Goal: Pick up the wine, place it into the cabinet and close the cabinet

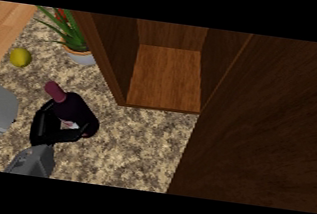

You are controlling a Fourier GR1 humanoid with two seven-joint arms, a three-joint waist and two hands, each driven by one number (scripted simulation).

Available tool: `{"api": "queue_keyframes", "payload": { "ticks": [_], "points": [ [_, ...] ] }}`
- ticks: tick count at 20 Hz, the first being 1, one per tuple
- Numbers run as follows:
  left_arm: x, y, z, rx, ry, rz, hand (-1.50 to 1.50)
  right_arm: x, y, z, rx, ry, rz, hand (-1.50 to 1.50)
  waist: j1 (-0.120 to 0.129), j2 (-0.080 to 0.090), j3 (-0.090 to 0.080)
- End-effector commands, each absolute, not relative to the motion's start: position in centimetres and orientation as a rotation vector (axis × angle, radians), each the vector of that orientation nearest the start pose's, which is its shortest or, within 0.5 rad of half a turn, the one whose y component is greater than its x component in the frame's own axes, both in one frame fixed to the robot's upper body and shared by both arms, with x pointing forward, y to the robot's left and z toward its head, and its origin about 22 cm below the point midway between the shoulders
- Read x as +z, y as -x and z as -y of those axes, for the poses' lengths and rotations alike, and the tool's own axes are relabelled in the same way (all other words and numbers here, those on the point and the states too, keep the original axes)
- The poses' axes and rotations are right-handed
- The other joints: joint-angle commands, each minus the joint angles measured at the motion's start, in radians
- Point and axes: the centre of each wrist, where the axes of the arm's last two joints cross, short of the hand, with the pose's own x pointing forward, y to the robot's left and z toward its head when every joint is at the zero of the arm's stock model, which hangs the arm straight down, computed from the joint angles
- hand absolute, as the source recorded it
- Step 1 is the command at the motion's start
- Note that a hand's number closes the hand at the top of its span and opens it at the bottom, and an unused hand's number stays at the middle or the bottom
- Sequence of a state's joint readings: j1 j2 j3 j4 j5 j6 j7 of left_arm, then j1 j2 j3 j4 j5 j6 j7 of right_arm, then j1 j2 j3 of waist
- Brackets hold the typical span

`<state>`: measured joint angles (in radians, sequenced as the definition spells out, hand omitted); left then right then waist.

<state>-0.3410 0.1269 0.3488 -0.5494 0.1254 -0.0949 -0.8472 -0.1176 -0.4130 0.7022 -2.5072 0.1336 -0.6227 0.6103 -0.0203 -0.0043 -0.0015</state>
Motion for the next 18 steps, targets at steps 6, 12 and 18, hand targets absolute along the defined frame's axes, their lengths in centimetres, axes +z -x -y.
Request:
{"api": "queue_keyframes", "payload": {
  "ticks": [6, 12, 18],
  "points": [
    [-14.1, -25.4, -27.4, 0.045, 0.170, 1.730, 1.50, 20.9, -9.1, 16.9, 0.119, -0.216, 1.945, -1.50, 0.002, -0.006, 0.001],
    [-13.3, -25.2, -26.2, -0.027, 0.342, 1.701, 1.50, 20.5, -8.9, 17.1, 0.136, -0.218, 1.947, -1.50, 0.011, -0.005, 0.002],
    [-12.1, -23.2, -24.5, -0.006, 0.401, 1.724, 1.50, 20.7, -7.8, 17.1, 0.121, -0.215, 1.940, -1.50, 0.015, -0.008, 0.001]
  ]
}}
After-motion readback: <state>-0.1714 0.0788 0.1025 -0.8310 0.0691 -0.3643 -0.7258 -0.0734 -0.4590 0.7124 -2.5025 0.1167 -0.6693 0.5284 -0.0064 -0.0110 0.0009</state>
